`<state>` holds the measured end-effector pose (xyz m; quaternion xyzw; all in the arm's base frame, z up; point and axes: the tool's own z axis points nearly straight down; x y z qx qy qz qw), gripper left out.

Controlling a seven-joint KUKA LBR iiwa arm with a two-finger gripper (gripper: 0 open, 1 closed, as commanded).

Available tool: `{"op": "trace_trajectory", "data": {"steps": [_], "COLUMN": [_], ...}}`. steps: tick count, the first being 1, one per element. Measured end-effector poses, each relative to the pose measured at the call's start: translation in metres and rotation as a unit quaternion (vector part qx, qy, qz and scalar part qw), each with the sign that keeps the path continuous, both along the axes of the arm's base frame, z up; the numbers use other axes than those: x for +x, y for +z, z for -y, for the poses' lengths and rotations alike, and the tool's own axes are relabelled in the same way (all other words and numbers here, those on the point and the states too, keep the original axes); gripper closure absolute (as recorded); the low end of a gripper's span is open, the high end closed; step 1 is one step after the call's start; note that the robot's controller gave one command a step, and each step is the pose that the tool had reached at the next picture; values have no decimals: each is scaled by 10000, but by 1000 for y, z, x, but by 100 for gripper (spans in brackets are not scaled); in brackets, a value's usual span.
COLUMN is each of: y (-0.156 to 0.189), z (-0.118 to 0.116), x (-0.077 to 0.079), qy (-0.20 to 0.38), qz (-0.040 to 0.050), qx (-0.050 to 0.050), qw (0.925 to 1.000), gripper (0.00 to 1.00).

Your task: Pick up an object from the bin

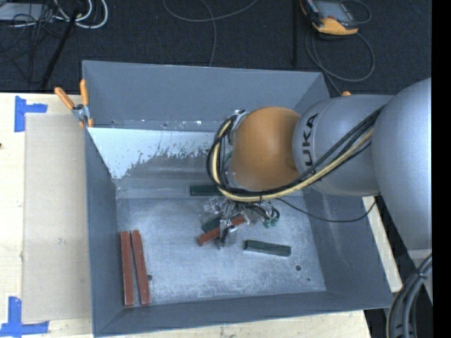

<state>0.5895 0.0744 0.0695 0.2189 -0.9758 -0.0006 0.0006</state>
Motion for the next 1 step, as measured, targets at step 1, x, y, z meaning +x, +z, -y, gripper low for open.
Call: {"op": "trace_trajectory", "data": {"steps": [1], "y": [167], "z": [-43], "x": [-7], "qy": [172], "qz": [50], "qx": [9], "qw": [9998], "gripper": [100]}}
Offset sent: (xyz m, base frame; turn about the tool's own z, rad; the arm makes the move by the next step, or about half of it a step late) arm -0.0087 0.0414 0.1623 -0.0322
